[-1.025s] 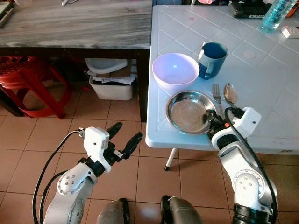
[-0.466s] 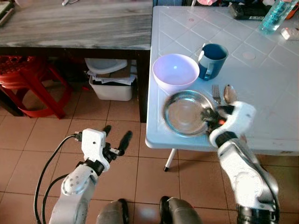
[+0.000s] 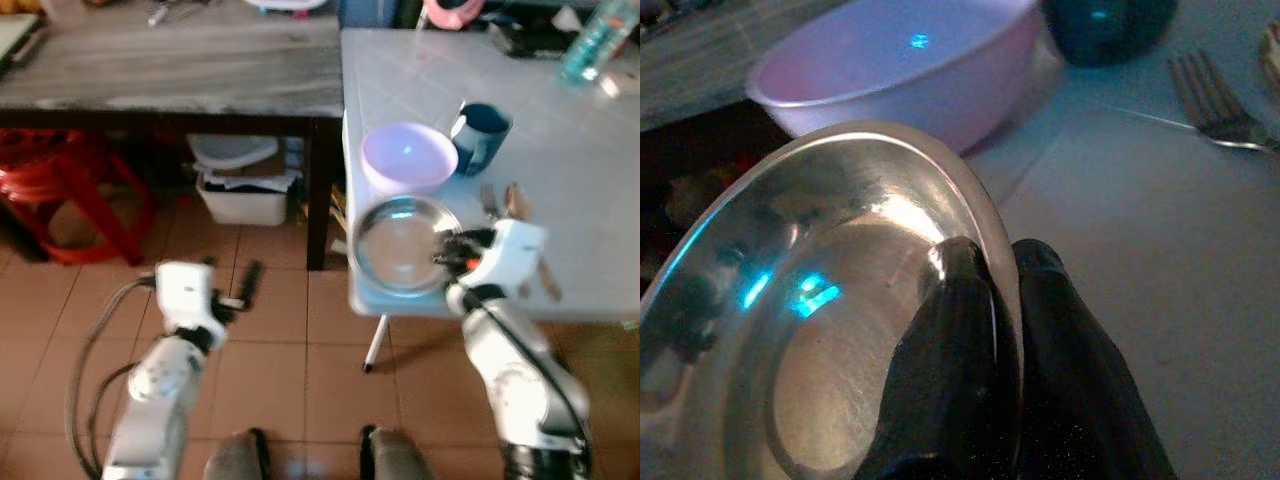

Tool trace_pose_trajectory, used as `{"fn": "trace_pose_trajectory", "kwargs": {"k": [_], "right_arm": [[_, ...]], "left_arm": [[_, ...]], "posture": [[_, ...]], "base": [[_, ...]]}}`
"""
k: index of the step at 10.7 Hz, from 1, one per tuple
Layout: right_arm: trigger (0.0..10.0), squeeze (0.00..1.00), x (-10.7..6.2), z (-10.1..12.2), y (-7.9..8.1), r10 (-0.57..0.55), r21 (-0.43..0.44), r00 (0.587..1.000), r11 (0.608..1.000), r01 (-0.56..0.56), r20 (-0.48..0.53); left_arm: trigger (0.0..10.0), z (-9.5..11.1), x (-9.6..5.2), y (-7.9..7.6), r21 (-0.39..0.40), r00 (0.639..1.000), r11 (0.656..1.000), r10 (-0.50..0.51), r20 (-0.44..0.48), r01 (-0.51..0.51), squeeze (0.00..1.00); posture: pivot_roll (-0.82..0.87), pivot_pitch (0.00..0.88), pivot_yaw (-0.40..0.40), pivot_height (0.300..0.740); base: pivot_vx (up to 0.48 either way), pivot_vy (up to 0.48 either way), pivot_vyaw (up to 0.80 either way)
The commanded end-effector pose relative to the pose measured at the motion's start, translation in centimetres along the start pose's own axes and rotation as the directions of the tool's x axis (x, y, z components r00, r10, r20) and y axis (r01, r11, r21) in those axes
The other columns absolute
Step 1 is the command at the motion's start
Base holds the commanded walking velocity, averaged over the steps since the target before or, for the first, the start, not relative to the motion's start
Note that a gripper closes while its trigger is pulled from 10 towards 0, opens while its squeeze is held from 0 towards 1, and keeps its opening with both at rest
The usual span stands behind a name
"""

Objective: Setting the table

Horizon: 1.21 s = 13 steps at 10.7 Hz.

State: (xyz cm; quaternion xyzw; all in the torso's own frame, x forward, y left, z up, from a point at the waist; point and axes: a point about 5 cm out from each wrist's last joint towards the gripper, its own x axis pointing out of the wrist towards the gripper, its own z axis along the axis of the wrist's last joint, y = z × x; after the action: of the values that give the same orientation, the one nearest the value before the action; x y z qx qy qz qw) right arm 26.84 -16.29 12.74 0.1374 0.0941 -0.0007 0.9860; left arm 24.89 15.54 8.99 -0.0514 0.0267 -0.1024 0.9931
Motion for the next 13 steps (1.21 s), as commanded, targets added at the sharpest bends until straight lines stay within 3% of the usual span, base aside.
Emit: {"fn": "trace_pose_trajectory", "kwargs": {"k": [1,4,5,10,13], "right_arm": [[10.0,0.0,-0.2,-3.5,-1.0,-0.046,-0.074,0.986,0.997,0.035,-0.16],[10.0,0.0,0.5,-2.0,0.6,0.008,-0.157,1.0,0.988,-0.01,-0.014],[10.0,0.0,0.4,-1.6,0.9,0.043,-0.112,0.999,0.993,-0.043,0.001],[10.0,0.0,0.6,1.0,1.3,0.099,-0.165,0.979,0.984,-0.07,0.18],[10.0,0.0,0.6,1.6,1.2,0.102,-0.211,0.971,0.976,-0.055,0.218]], "left_arm": [[10.0,0.0,0.3,-0.5,0.007,1.0,1.0,0.004,0.01,-0.004,0.0],[10.0,1.1,1.7,-0.4,0.017,0.997,0.999,0.038,0.071,-0.039,0.0],[10.0,1.3,2.0,-0.5,0.009,0.996,0.999,0.034,0.085,-0.035,0.0],[10.0,1.4,2.2,-0.7,0.033,0.994,0.999,0.021,0.111,-0.025,0.0],[10.0,1.7,2.5,-1.0,0.042,0.992,0.999,0.028,0.125,-0.033,0.0]], "posture": [[-0.08,0.144,0.019,0.74],[-0.08,0.14,0.021,0.74],[-0.08,0.14,0.02,0.74],[-0.09,0.123,0.018,0.74],[-0.09,0.119,0.021,0.74]], "base": [[0.0,0.48,0.0],[0.0,0.474,0.0],[0.0,0.458,0.0],[0.334,0.34,0.0],[0.446,0.08,0.0]]}}
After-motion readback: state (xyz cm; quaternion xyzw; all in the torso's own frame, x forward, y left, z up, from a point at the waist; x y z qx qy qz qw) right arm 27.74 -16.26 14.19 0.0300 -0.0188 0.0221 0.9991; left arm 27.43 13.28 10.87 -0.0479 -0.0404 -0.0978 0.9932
